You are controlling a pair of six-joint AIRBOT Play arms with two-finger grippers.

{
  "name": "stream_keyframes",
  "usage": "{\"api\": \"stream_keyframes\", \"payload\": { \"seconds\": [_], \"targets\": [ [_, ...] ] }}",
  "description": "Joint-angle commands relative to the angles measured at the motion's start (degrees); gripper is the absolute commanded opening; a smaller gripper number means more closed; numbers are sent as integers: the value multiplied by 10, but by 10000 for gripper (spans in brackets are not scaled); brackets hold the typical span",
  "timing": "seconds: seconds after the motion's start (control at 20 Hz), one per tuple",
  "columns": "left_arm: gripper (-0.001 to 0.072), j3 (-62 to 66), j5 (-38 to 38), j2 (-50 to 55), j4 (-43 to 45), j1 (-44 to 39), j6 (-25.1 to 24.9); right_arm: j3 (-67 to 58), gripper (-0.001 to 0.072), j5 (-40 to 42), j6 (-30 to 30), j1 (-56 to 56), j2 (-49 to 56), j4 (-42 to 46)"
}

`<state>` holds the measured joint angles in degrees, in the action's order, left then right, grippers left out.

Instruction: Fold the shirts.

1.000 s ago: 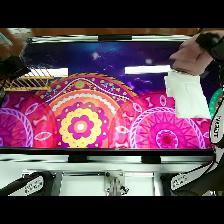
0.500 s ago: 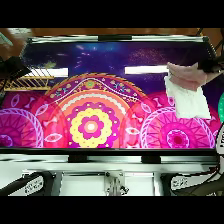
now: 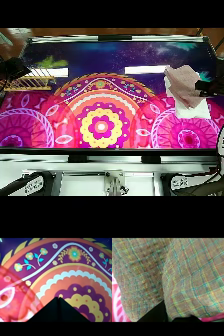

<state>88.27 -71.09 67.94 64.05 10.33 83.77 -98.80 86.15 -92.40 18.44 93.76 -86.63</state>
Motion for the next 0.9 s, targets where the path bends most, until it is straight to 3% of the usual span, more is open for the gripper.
{"api": "stream_keyframes", "payload": {
  "seconds": [0.0,0.15,0.2,0.25,0.3,0.35,0.45,0.7,0.85],
  "targets": [
    [26,0,0,0,0,0,-6,33,49,14,78,1,0,-10],
    [26,0,0,0,0,0,-6,70,53,-10,119,1,0,-13],
    [26,0,0,0,0,0,-6,82,88,-21,136,1,0,-13],
    [26,0,0,0,0,0,-6,89,191,-26,144,1,0,-13],
    [26,0,0,0,0,0,-6,92,378,-27,144,1,0,-13],
    [26,0,0,0,0,0,-6,92,501,-22,138,1,-2,-13],
    [26,0,0,0,0,0,-6,92,508,5,120,1,-16,16],
    [26,0,0,0,0,0,-6,73,508,61,97,1,-92,192],
    [26,0,0,0,0,0,-6,40,508,33,75,1,-127,190]
  ]
}}
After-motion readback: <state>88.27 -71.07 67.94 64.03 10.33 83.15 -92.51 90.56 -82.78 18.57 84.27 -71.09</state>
